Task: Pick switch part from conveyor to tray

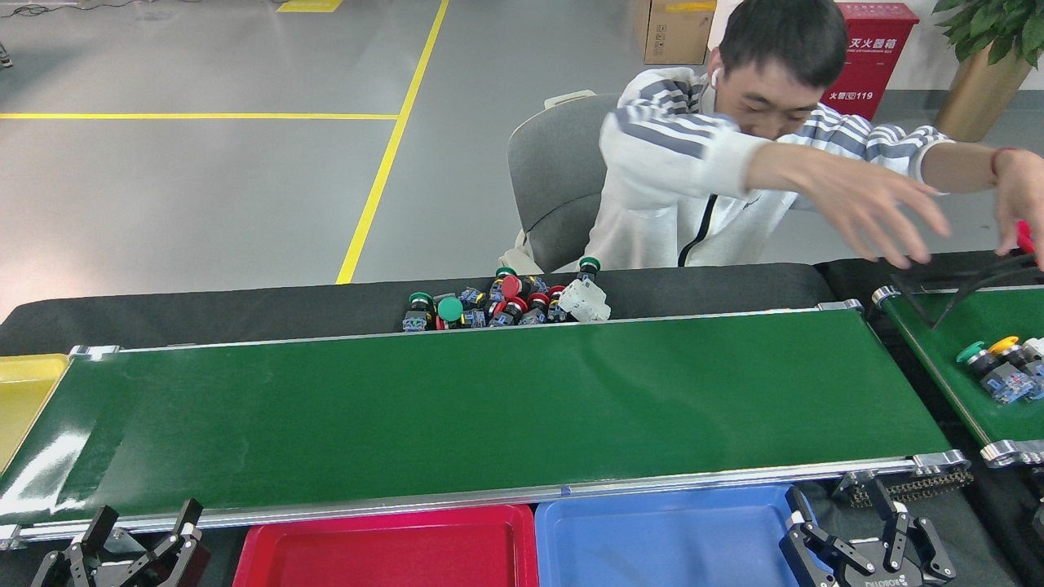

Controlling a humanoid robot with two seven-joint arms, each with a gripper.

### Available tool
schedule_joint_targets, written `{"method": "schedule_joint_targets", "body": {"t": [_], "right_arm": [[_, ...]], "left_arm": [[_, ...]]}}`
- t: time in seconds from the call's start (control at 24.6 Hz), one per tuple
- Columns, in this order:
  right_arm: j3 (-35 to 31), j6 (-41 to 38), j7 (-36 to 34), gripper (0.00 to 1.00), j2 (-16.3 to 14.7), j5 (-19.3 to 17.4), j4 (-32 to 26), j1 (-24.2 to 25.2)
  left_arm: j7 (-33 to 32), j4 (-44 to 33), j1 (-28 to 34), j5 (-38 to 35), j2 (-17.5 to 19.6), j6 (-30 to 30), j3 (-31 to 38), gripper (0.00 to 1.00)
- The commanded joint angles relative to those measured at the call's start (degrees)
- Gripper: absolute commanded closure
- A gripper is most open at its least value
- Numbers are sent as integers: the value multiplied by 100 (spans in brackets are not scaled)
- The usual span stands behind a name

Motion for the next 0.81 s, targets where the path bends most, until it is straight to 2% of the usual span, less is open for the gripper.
{"method": "schedule_joint_targets", "body": {"t": [0.0,0.08,0.24,0.37,0.45,0.77], "right_arm": [[-27,-64,-2,1,-58,-22,-42,-12],[-18,-73,68,1,-58,13,-42,-12],[-18,-29,481,1,-58,109,-42,-3],[-18,6,648,1,-23,136,-33,6],[-18,15,648,1,-14,136,-33,-12],[-80,94,648,1,-49,162,318,-196]], "left_arm": [[85,-75,-46,20,124,-37,71,0],[173,-75,-29,11,335,-54,45,0],[191,-75,-37,204,308,-98,89,0],[199,-75,-11,397,291,-722,124,0],[235,-75,-20,503,308,-898,265,0],[226,-66,-55,547,282,-854,353,0]]}}
